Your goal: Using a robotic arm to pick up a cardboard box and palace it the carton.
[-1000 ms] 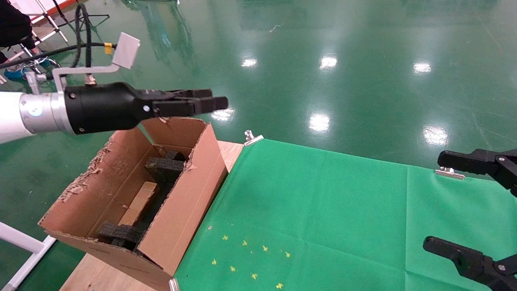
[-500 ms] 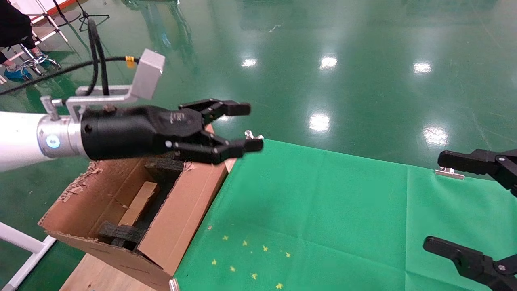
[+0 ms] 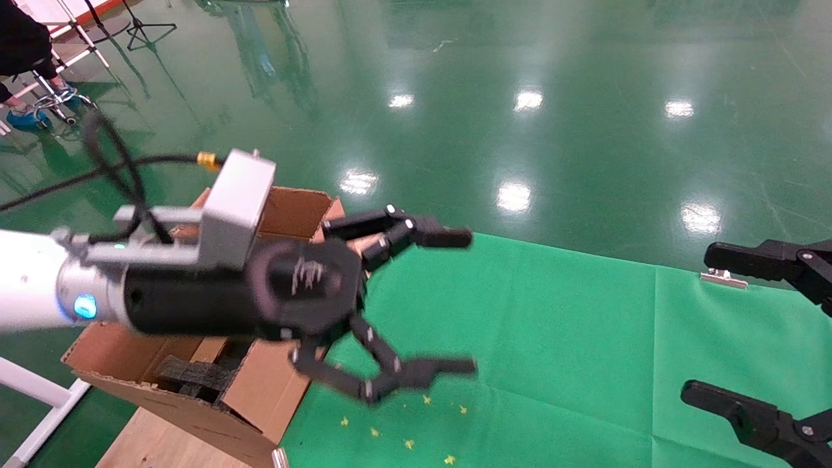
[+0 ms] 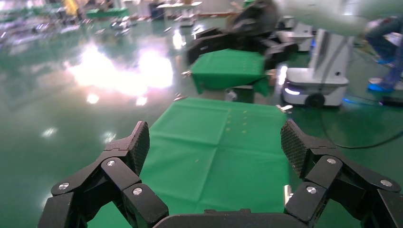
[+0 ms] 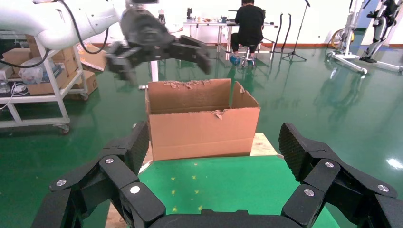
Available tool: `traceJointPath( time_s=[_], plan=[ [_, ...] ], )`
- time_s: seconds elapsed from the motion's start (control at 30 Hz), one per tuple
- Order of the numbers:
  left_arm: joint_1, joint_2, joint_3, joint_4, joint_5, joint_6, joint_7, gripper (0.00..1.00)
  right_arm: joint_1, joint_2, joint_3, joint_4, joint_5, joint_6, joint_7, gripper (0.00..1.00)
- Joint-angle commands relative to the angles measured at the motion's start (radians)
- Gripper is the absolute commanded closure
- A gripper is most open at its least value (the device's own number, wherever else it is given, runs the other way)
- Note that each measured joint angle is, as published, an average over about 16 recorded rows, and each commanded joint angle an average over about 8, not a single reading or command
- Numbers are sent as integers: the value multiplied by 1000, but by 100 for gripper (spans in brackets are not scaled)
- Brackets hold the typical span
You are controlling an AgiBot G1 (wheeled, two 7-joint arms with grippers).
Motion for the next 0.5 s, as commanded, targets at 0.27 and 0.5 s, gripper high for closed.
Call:
traceJointPath(
  time_s=[0.27,0.5],
  plan=[
    [65,0,-32,-90,-40,-2,40,0,0,0,0,0,0,0,0,0],
    [52,0,-26,-71,-33,-2,34,0,0,0,0,0,0,0,0,0]
  ],
)
